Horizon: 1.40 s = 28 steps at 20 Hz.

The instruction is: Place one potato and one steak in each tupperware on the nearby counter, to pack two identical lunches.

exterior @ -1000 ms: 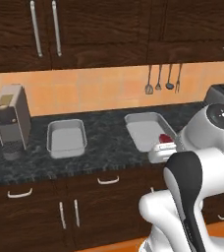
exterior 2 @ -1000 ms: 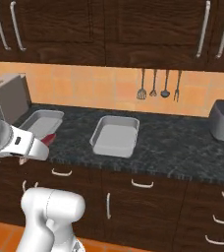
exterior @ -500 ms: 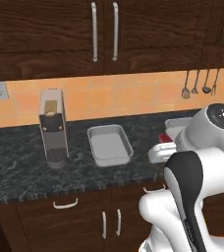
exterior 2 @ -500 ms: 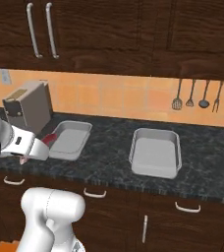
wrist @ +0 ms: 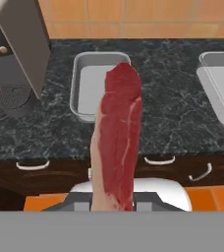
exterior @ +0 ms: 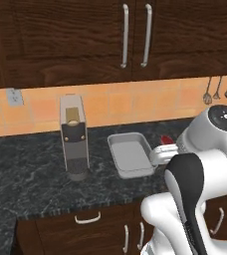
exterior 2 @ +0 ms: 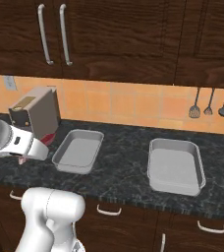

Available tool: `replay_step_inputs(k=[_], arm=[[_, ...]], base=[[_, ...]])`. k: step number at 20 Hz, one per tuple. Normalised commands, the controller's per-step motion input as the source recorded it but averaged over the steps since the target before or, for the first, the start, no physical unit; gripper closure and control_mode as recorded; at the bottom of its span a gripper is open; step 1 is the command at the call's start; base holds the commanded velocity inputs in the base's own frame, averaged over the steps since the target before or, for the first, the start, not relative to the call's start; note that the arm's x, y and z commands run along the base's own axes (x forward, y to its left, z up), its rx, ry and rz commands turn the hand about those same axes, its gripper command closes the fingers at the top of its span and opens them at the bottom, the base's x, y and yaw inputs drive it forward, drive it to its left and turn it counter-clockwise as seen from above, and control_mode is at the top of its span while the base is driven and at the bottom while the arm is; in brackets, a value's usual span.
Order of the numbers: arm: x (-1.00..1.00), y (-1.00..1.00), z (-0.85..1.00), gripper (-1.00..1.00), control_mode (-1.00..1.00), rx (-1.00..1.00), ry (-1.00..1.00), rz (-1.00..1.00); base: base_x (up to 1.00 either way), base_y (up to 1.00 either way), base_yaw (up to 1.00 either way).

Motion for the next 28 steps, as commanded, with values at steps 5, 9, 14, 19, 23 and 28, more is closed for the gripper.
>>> replay_step_inputs(k=[5, 9, 14, 19, 23, 28], arm=[[0.0, 0.0, 0.0, 1.0, 1.0, 0.0, 0.0, 0.0], [0.0, 0.0, 0.0, 1.0, 1.0, 0.0, 0.0, 0.0], [0.1, 0.0, -0.28, 1.0, -1.0, 0.0, 0.0, 0.0], [0.55, 0.02, -0.3, 1.0, -1.0, 0.0, 0.0, 0.0], [0.74, 0.01, -0.31, 1.0, -1.0, 0.0, 0.0, 0.0], [0.67, -0.03, -0.56, 1.0, -1.0, -0.03, 0.0, 0.06]], base=[[0.5, 0.05, 0.0], [0.32, 0.13, 0.0], [0.04, 0.03, 0.0], [0.0, 0.0, 0.0], [0.0, 0.0, 0.0], [0.0, 0.0, 0.0]])
